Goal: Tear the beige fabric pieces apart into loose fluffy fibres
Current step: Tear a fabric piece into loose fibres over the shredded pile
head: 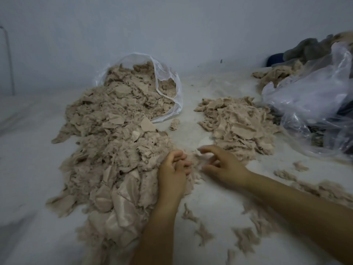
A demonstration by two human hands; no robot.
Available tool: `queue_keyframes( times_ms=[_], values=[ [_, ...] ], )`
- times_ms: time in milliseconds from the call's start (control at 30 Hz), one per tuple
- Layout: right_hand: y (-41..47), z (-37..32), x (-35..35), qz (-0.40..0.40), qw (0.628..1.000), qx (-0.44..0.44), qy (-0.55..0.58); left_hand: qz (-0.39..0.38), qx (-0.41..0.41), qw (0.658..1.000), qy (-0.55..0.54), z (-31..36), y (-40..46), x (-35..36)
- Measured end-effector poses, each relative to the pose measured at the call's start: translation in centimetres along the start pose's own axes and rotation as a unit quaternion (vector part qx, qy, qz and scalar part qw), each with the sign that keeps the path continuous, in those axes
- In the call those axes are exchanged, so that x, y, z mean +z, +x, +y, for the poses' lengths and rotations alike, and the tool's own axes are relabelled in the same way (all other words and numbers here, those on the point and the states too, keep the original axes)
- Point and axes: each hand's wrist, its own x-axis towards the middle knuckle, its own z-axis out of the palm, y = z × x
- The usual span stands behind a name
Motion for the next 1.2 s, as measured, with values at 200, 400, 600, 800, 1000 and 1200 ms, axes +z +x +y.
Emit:
queue_keyframes(
  times_ms=[200,400,600,800,1000,1200],
  values=[
    [2.2,0.7,2.4,0.001,0.992,-0.048,-0.114,-0.025,-0.013,0.992,0.119,-0.7,0.1,-0.2],
    [-2.9,1.9,-0.1,0.026,0.991,0.002,0.132,-0.021,0.014,0.981,0.193,-0.8,-0.1,-0.2],
    [-4.5,2.5,-1.3,0.033,0.997,0.004,0.076,-0.033,0.134,0.918,0.372,-1.4,0.0,0.2],
    [-6.1,4.1,-4.6,0.019,0.999,-0.034,-0.006,0.051,0.061,0.933,0.35,-0.3,0.3,-0.2],
    [-4.7,3.4,-4.4,0.05,0.992,-0.091,0.077,-0.067,0.073,0.969,0.226,1.2,-2.4,2.3],
    [-2.8,1.8,-4.1,0.002,0.964,-0.029,0.262,-0.107,-0.008,0.992,0.07,1.7,-2.0,4.3]
  ],
)
